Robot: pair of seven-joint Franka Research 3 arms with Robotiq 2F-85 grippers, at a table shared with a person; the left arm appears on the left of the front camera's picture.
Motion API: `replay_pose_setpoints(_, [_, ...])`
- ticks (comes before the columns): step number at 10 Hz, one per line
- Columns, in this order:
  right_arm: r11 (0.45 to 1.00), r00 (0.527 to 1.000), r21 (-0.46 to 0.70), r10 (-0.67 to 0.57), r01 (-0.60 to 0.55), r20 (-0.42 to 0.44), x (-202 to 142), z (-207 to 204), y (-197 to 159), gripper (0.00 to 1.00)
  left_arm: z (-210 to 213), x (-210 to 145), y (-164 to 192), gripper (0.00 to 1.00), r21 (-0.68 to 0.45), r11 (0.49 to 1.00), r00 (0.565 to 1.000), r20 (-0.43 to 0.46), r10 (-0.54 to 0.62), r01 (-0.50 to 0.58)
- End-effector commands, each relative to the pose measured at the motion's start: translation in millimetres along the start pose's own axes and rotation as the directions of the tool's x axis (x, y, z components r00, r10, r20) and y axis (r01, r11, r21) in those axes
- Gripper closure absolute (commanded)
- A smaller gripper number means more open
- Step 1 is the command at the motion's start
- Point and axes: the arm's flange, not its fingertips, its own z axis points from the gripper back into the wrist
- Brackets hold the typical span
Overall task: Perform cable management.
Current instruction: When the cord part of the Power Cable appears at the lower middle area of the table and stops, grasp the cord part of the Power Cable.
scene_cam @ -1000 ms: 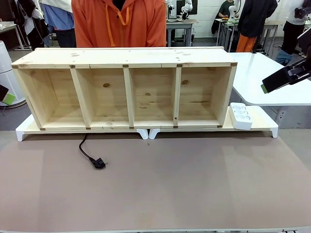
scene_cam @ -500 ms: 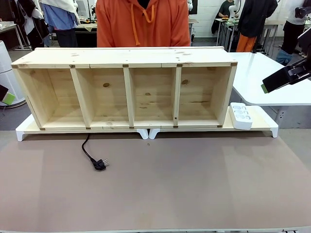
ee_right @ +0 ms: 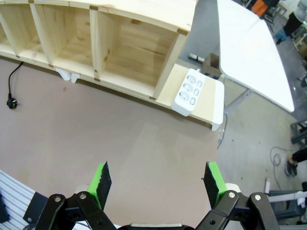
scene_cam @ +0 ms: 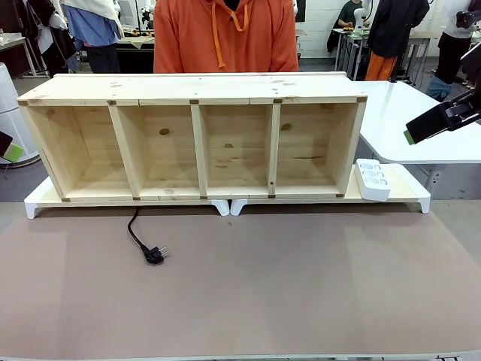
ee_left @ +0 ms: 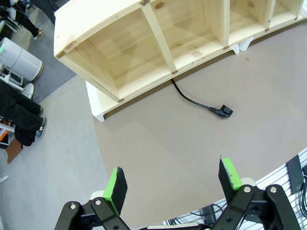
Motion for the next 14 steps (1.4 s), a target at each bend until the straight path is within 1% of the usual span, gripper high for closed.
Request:
replay_pose_setpoints(1, [1.000,1.000,-0.003,-0.002,0.002,0.008,1.0,0.3,-0.6,0.00,-0.5,2.1,-0.5,0.00,-0.010,1.000,1.000,0.010,-0.003,0.003])
replay_pose_setpoints(5, [1.000,1.000,0.000,0.000,0.000,0.000,0.0,0.0,0.0,0.00,-0.5,2.1,-0.5,0.00,-0.010,1.000,1.000,0.010,-0.003,0.003])
replay_pose_setpoints(6, [0.998,0.999,0.042,0.041,-0.039,-0.032,10.9,-3.0,13.0,0.00,-0.5,2.1,-0.5,0.00,-0.010,1.000,1.000,0.010,-0.003,0.003])
replay_pose_setpoints(10, [0.974,0.986,0.163,0.164,-0.155,-0.042,52.2,-18.0,65.4,0.00,-0.5,2.1,-0.5,0.00,-0.010,1.000,1.000,0.010,-0.003,0.003])
replay_pose_setpoints(14, [0.933,0.968,0.281,0.247,-0.223,-0.052,91.3,-53.7,128.2,0.00,-0.5,2.1,-0.5,0.00,-0.010,1.000,1.000,0.010,-0.003,0.003])
